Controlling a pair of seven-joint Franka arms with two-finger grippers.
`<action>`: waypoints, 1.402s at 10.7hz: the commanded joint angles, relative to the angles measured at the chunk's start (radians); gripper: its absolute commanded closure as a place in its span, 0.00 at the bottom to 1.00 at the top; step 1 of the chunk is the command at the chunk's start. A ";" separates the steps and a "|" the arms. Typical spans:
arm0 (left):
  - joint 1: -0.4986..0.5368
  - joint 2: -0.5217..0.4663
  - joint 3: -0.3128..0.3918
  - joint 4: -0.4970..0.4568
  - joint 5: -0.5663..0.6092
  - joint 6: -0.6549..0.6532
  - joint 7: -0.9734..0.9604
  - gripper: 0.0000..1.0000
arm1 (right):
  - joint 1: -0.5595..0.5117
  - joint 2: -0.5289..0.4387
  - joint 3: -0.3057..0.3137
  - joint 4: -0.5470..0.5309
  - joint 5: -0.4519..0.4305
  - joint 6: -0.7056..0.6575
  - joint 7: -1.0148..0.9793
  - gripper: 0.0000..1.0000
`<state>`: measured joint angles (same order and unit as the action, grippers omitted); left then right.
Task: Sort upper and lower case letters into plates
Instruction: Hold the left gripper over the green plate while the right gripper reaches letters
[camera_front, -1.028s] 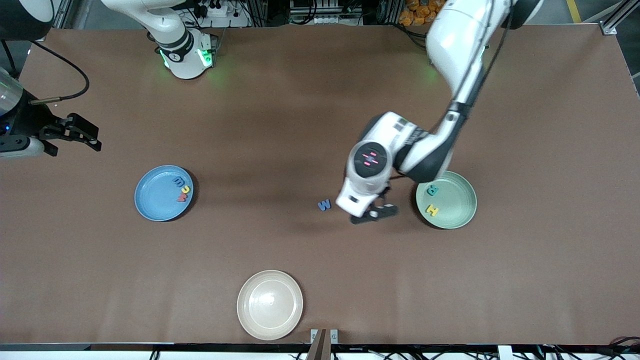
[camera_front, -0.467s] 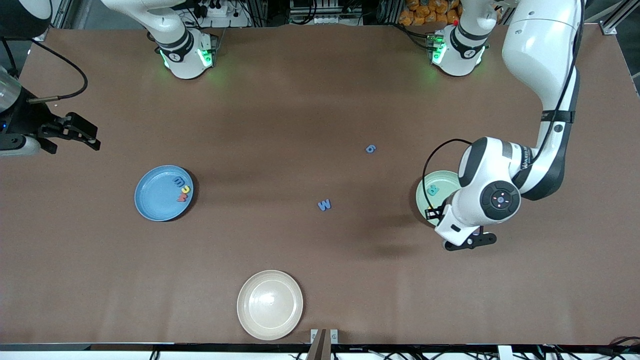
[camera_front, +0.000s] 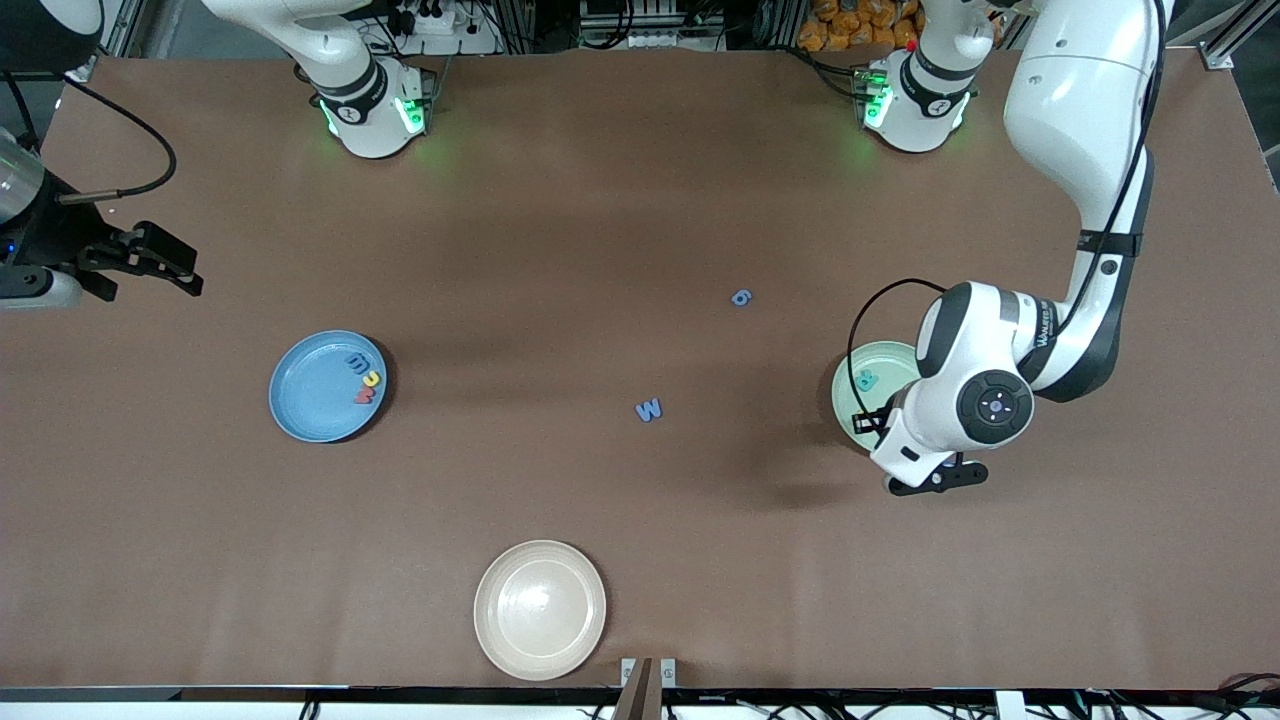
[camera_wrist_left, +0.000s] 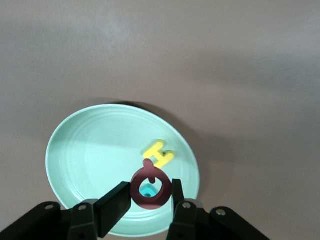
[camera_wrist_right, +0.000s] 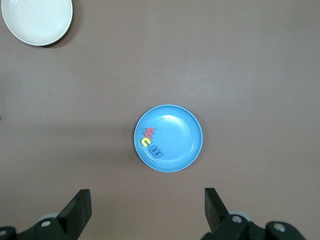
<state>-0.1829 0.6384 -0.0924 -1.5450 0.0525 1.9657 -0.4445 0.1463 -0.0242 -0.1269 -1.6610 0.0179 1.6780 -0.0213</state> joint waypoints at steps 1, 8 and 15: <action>0.057 -0.011 -0.007 -0.139 -0.022 0.131 0.062 0.90 | -0.004 -0.023 0.015 -0.003 0.002 -0.018 0.012 0.00; 0.054 -0.052 -0.004 -0.147 -0.008 0.136 0.056 0.00 | 0.021 -0.011 0.018 0.000 0.004 -0.024 0.001 0.00; 0.013 -0.108 -0.041 -0.054 -0.011 0.127 -0.139 0.00 | 0.214 0.119 0.125 -0.011 0.137 0.035 0.067 0.00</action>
<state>-0.1395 0.5514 -0.1187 -1.6253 0.0525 2.1013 -0.4904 0.3198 0.0726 -0.0232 -1.6744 0.0984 1.6871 0.0001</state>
